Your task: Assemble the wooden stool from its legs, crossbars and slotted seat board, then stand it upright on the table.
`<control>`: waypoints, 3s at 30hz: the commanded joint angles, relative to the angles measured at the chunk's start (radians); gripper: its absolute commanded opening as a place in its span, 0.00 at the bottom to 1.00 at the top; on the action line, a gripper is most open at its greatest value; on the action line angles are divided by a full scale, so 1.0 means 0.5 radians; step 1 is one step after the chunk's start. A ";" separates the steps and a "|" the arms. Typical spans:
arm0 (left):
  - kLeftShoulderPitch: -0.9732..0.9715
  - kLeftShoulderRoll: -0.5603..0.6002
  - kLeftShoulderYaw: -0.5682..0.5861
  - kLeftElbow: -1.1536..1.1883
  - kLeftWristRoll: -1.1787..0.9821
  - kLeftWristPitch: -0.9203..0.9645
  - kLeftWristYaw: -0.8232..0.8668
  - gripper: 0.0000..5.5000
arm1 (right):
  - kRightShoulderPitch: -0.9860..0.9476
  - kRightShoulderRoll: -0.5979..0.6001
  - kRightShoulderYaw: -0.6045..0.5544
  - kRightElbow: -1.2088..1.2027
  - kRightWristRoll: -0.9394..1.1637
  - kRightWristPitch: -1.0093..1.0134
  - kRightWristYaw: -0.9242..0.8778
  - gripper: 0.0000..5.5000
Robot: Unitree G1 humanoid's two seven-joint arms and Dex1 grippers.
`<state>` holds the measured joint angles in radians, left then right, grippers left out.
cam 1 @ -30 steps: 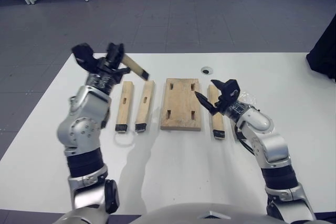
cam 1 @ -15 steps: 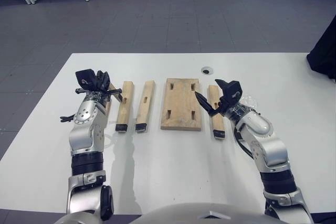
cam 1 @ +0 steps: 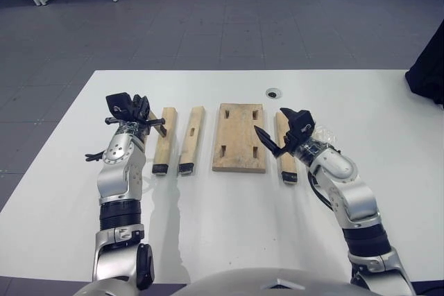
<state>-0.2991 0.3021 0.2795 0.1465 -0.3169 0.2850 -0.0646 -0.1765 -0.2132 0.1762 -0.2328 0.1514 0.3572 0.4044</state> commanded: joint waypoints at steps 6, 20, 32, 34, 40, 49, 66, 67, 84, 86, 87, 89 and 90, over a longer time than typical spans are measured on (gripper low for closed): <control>0.035 -0.041 -0.109 -0.053 0.126 -0.020 -0.025 0.08 | -0.060 0.043 -0.155 0.099 0.084 0.211 -0.088 0.85; 0.143 -0.050 -0.071 0.000 0.217 0.000 0.012 0.08 | -0.098 0.047 -0.161 0.129 0.079 0.269 -0.141 0.85; 0.454 -0.040 -0.193 -0.473 0.188 0.506 -0.046 0.08 | -0.044 0.010 -0.108 0.085 0.034 0.270 -0.137 0.85; 0.528 -0.065 -0.221 -0.556 0.180 0.554 -0.046 0.08 | -0.043 0.005 -0.109 0.077 0.030 0.271 -0.137 0.85; 0.579 -0.103 -0.220 -0.564 0.188 0.567 -0.027 0.08 | -0.048 0.001 -0.083 0.073 -0.006 0.261 -0.126 0.85; 0.409 -0.133 -0.175 -0.607 0.174 0.374 -0.041 0.25 | -0.067 0.010 -0.057 0.103 -0.034 0.198 -0.123 0.85; 0.200 -0.086 -0.043 -0.675 0.154 0.309 -0.015 0.28 | -0.038 0.076 -0.042 0.080 -0.037 0.069 -0.087 0.85; 0.182 -0.086 -0.040 -0.672 0.142 0.309 -0.024 0.28 | -0.038 0.069 -0.033 0.081 -0.053 0.053 -0.082 0.85; -0.029 0.068 0.030 -0.545 0.148 0.285 -0.058 0.28 | -0.030 0.078 -0.018 0.083 -0.059 0.006 -0.071 0.85; -0.055 0.077 0.036 -0.528 0.143 0.279 -0.059 0.28 | -0.034 0.082 -0.018 0.087 -0.059 0.004 -0.074 0.85; -0.075 0.081 0.044 -0.518 0.135 0.277 -0.060 0.28 | -0.035 0.084 -0.017 0.089 -0.060 0.003 -0.076 0.85; -0.158 0.103 0.072 -0.472 0.117 0.266 -0.061 0.28 | -0.034 0.088 -0.013 0.089 -0.062 0.003 -0.079 0.85; -0.203 0.112 0.089 -0.445 0.108 0.261 -0.060 0.28 | -0.033 0.090 -0.010 0.089 -0.064 0.002 -0.080 0.85</control>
<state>-0.3468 0.3315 0.3059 -0.1013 -0.2566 0.4251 -0.0901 -0.1858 -0.1735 0.1681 -0.1848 0.1206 0.3630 0.3650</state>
